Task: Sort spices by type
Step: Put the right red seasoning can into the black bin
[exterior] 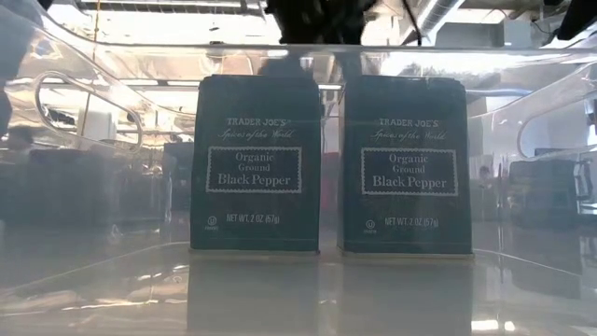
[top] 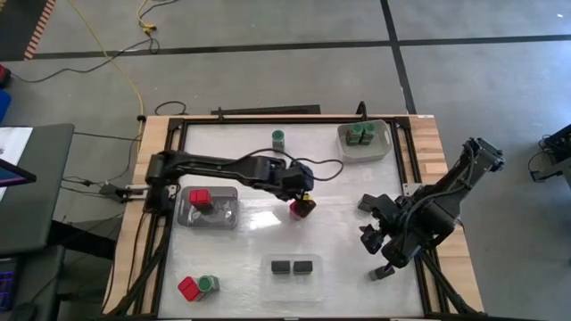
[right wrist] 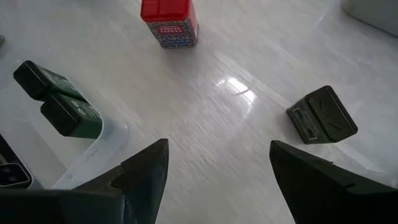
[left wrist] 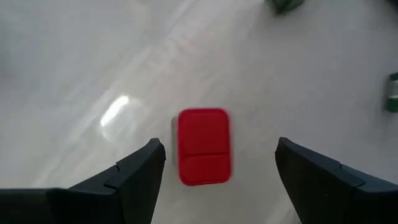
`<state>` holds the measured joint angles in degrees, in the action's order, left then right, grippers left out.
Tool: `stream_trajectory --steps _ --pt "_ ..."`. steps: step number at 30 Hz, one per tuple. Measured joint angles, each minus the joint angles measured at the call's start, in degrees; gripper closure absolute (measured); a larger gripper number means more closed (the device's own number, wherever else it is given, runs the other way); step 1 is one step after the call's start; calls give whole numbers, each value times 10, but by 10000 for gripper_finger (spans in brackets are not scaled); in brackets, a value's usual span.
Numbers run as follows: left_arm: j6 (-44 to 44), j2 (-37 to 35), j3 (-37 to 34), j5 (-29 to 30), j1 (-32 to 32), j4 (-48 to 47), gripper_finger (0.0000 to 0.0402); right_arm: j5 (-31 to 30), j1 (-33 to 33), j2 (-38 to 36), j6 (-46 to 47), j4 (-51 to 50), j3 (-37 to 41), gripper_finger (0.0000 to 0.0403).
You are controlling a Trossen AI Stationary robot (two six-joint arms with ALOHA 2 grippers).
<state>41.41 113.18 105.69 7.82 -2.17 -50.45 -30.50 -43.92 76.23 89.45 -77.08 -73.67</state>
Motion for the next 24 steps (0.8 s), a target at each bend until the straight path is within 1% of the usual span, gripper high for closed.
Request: stream_trajectory --steps 4,8,12,19,24 --pt "18 35 0 -26 7 -6 107 0 0 0 -1 0 0 98" --pt "10 62 0 -49 3 -6 107 0 0 0 -2 0 0 98" --pt "-3 80 0 -47 -3 -8 107 0 0 0 -2 0 0 98" --pt "-19 100 -1 -20 -7 -10 107 0 0 0 -14 4 0 98" --pt "-34 110 0 -20 -6 3 127 0 0 0 -14 5 0 98"
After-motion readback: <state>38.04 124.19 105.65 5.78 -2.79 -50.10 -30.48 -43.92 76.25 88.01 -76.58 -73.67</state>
